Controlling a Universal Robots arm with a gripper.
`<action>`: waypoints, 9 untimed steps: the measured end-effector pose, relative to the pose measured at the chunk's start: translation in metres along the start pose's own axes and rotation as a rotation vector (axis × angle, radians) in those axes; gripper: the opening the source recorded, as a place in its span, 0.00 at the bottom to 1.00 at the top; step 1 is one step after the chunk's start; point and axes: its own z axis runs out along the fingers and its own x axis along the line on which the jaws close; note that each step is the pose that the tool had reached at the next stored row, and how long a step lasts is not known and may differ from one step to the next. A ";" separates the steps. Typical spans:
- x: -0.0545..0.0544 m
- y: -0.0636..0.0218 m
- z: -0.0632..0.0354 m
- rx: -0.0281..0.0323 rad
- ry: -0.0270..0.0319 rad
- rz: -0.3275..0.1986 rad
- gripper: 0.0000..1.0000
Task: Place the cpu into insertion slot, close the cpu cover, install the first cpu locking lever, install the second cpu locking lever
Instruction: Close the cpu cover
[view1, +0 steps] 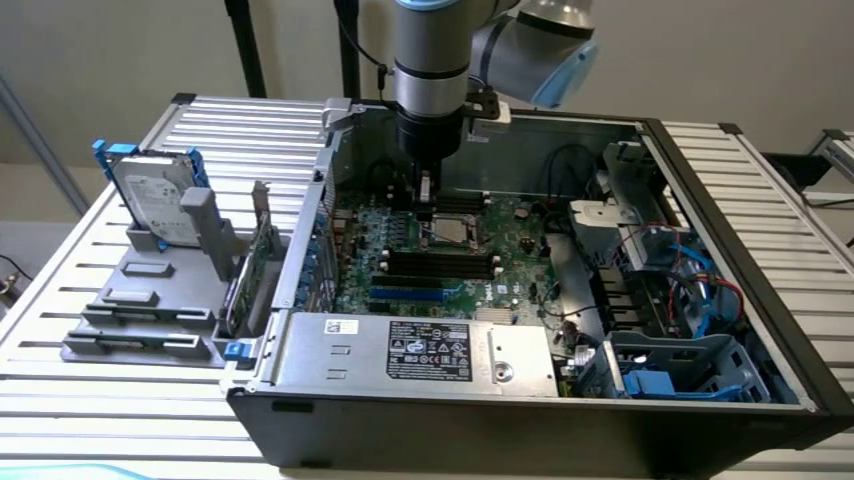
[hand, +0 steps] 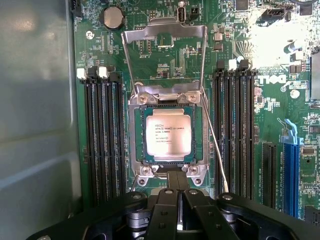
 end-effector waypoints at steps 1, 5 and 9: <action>0.000 0.0000 0.0000 0.0000 0.0000 0.000 0.11; 0.000 0.0000 0.0000 0.0000 0.0000 0.000 0.11; 0.000 0.0004 0.0000 0.0000 0.0000 0.000 0.11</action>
